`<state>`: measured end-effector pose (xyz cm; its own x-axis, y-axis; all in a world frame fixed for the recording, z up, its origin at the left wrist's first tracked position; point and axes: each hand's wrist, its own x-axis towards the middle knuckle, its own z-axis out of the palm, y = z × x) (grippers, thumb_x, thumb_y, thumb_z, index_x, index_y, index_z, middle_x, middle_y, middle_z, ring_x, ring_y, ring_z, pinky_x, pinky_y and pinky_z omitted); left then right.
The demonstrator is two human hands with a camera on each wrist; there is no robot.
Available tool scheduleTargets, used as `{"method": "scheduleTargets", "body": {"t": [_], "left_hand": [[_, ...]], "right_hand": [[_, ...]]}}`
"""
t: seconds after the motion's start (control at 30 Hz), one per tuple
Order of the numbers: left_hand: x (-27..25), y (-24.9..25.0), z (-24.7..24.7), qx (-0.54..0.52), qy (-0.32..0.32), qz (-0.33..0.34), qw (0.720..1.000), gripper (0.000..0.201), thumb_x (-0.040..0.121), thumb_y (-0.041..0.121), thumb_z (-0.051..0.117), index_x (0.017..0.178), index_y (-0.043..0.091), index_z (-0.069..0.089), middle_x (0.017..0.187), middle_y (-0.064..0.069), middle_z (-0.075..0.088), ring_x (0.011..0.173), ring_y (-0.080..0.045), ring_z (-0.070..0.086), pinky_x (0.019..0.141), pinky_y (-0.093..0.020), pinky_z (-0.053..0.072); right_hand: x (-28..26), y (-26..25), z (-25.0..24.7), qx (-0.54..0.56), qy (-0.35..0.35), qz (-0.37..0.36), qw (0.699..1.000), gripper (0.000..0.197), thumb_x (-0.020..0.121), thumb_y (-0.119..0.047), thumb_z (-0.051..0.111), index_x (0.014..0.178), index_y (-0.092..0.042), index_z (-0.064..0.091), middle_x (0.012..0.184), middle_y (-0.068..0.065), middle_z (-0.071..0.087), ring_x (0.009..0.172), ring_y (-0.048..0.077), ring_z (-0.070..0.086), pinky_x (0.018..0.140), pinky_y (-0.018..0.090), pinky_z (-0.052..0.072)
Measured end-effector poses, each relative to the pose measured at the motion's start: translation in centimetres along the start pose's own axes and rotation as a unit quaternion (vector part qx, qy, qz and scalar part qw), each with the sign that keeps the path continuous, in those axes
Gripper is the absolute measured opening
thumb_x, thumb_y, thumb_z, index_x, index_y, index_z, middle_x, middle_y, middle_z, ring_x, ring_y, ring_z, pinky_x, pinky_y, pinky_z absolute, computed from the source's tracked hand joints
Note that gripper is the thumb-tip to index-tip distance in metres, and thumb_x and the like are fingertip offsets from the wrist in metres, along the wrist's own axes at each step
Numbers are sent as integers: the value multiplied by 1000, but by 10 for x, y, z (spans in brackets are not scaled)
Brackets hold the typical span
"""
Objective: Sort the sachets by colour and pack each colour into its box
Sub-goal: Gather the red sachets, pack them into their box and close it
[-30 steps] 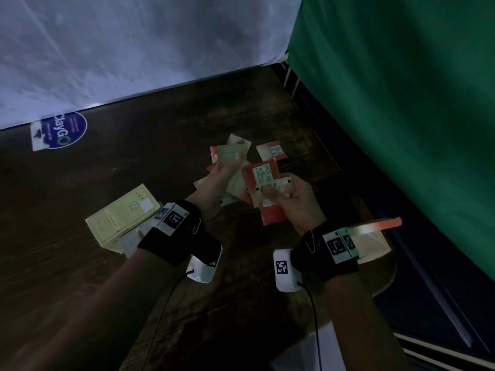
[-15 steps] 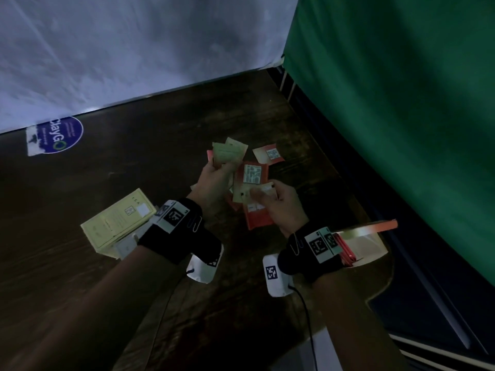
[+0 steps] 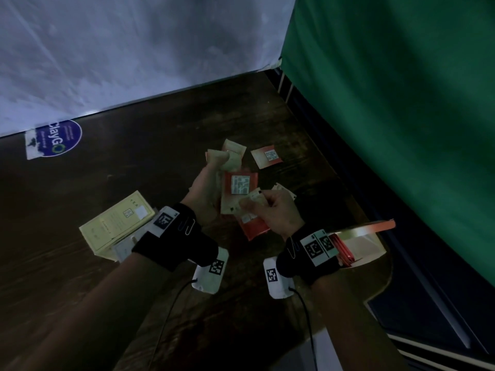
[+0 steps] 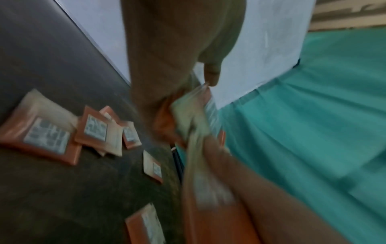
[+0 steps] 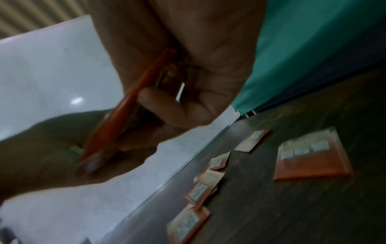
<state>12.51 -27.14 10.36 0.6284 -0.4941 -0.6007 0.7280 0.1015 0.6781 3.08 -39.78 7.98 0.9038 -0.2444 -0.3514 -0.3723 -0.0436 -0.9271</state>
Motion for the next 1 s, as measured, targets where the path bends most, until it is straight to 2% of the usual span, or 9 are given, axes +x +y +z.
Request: {"method": "scheduleTargets", "body": {"t": [0.1, 0.23, 0.3, 0.47, 0.53, 0.6, 0.77, 0.87, 1.0], "left_hand": [[2, 3, -6, 98, -44, -34, 994, 51, 83, 50, 58, 111, 8, 58, 90, -11, 66, 78, -23, 65, 73, -37, 52], [-7, 5, -20, 116, -152, -27, 981, 44, 66, 36, 77, 101, 11, 68, 91, -10, 72, 79, -22, 70, 64, -32, 56], [-7, 0, -26, 147, -180, -7, 973, 55, 66, 27, 81, 114, 9, 64, 113, -18, 67, 104, -33, 64, 87, -42, 51], [-1, -11, -9, 127, -78, 35, 988, 24, 89, 11, 57, 113, 7, 60, 114, -13, 65, 105, -30, 62, 95, -45, 48], [2, -11, -9, 107, -54, 42, 992, 24, 92, 9, 53, 116, 7, 57, 111, -13, 64, 97, -27, 63, 95, -46, 47], [5, -12, -13, 104, -35, 43, 993, 21, 94, 6, 49, 112, 15, 55, 102, -9, 64, 88, -22, 64, 88, -43, 50], [8, -35, -18, 141, -68, 21, 987, 60, 89, 27, 57, 143, 18, 31, 113, -6, 63, 98, -17, 64, 75, -29, 56], [10, -45, -15, 98, -104, 7, 990, 71, 80, 47, 61, 141, 22, 36, 129, -13, 57, 116, -26, 59, 82, -35, 56], [14, -42, -20, 40, -46, 13, 998, 43, 89, 31, 60, 127, 13, 51, 109, -15, 65, 92, -26, 68, 74, -38, 56]], "right_hand": [[-4, 1, -1, -50, -49, -1, 998, 19, 82, -18, 72, 66, -21, 64, 58, -12, 66, 58, -1, 64, 59, 20, 49], [-2, 3, -7, 30, 25, 34, 999, 18, 79, -19, 74, 64, -23, 67, 67, -4, 71, 67, 9, 69, 66, 28, 54], [-1, 3, -7, 71, 40, 48, 996, 8, 79, -21, 74, 77, -14, 69, 79, 4, 73, 74, 17, 70, 72, 35, 56], [-2, 1, 1, 15, 27, 30, 999, 25, 83, -27, 70, 60, -21, 65, 59, -5, 68, 57, 8, 67, 56, 30, 51], [2, -1, -1, -27, 67, 37, 997, 30, 89, -32, 63, 80, -4, 68, 76, 10, 72, 70, 21, 70, 63, 43, 56], [7, -1, -7, -35, 112, 55, 992, 35, 95, -32, 52, 98, 1, 63, 94, 16, 69, 77, 21, 67, 70, 38, 57], [6, -7, 1, -222, 218, -57, 949, 28, 97, -30, 47, 105, -12, 67, 97, -2, 61, 90, 10, 59, 79, 25, 50], [9, -9, 18, -138, 122, -24, 983, 27, 95, -29, 51, 117, -19, 64, 109, -5, 65, 100, 7, 59, 79, 18, 48], [22, -10, 20, 104, 109, 73, 986, 24, 98, -25, 46, 119, -19, 57, 102, -1, 67, 92, 15, 66, 82, 33, 57]]}}
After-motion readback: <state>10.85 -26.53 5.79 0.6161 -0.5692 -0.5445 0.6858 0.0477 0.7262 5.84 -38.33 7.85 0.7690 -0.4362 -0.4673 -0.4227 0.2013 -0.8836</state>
